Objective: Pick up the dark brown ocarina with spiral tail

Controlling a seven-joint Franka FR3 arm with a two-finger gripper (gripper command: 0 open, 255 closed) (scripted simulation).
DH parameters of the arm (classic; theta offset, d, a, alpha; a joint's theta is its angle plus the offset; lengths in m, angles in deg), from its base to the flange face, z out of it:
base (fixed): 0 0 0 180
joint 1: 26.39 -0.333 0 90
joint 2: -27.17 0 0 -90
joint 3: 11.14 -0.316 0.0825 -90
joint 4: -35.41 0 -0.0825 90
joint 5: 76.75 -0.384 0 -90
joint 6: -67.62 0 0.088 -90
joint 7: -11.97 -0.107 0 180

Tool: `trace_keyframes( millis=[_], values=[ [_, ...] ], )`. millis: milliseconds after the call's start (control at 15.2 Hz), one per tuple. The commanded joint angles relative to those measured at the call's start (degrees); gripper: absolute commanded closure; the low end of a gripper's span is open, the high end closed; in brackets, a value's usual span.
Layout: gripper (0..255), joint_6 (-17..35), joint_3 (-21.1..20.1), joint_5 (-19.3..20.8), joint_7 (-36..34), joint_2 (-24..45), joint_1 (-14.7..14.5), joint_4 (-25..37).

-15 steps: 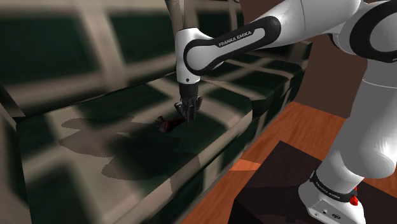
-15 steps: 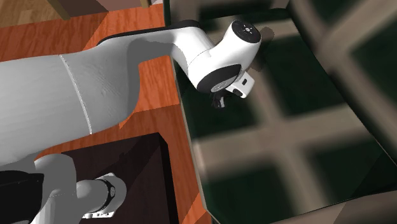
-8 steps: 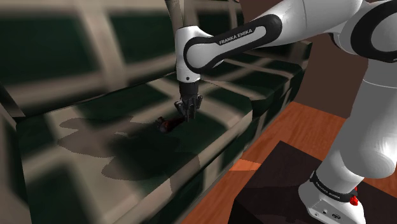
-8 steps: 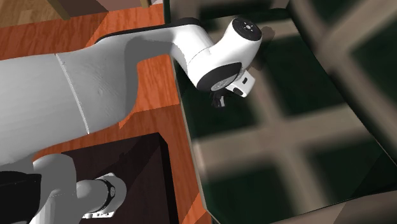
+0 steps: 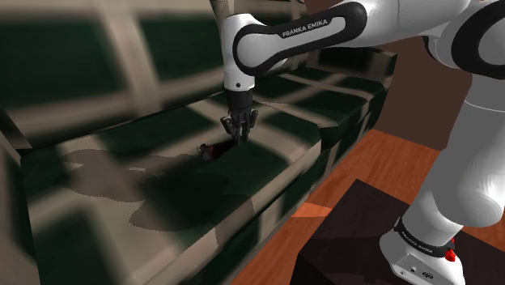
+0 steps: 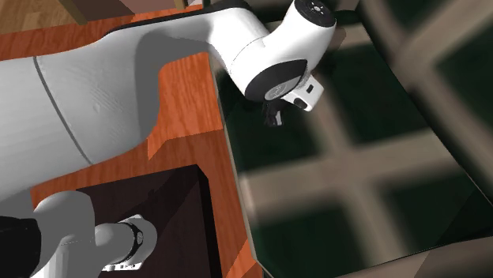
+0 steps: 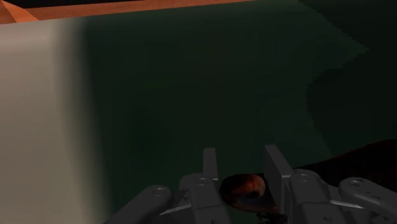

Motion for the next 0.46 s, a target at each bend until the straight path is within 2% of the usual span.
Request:
trace_keyframes(
  millis=[0,396],
  values=[
    [255,-1.5,0.0,-0.1,-0.1,-0.4,0.0,1.1],
    [255,-4.6,0.0,-0.1,-0.3,-0.7,0.0,3.9]
  ],
)
